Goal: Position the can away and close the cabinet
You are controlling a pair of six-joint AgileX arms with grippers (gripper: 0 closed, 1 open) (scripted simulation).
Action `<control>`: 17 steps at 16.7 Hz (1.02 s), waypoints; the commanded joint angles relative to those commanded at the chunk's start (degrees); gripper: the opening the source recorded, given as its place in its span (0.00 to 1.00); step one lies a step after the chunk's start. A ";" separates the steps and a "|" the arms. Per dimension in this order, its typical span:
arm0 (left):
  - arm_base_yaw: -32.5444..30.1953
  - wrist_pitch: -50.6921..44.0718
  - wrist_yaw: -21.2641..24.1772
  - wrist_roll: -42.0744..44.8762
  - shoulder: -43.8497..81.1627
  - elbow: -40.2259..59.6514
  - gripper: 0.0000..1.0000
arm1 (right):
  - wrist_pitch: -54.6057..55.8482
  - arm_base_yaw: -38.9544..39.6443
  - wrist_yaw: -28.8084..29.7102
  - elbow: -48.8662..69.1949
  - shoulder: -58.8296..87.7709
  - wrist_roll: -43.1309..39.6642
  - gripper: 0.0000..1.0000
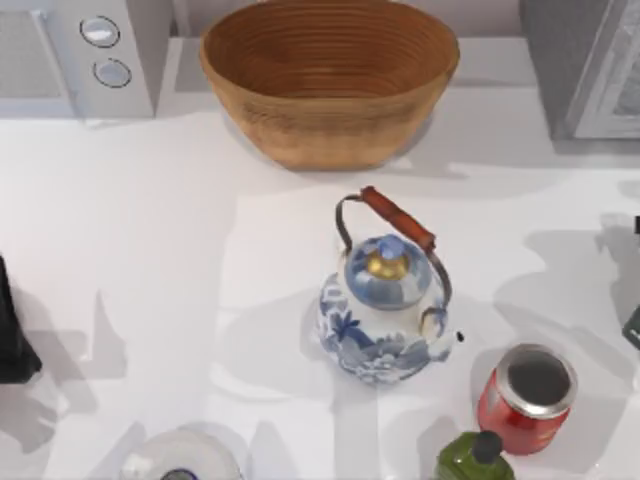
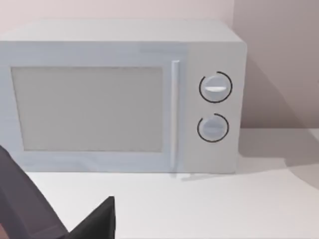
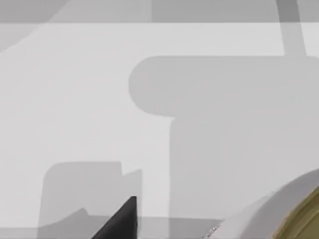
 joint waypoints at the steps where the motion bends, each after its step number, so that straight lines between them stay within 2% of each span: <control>1: 0.00 0.00 0.00 0.00 0.00 0.00 1.00 | 0.00 0.00 0.00 0.00 0.00 0.00 0.62; 9: 0.00 0.00 0.00 0.00 0.00 0.00 1.00 | 0.00 0.00 0.00 0.00 0.00 0.00 0.02; 17: 0.00 0.00 0.00 0.00 0.00 0.00 1.00 | 0.00 0.00 0.00 0.00 0.00 0.00 0.00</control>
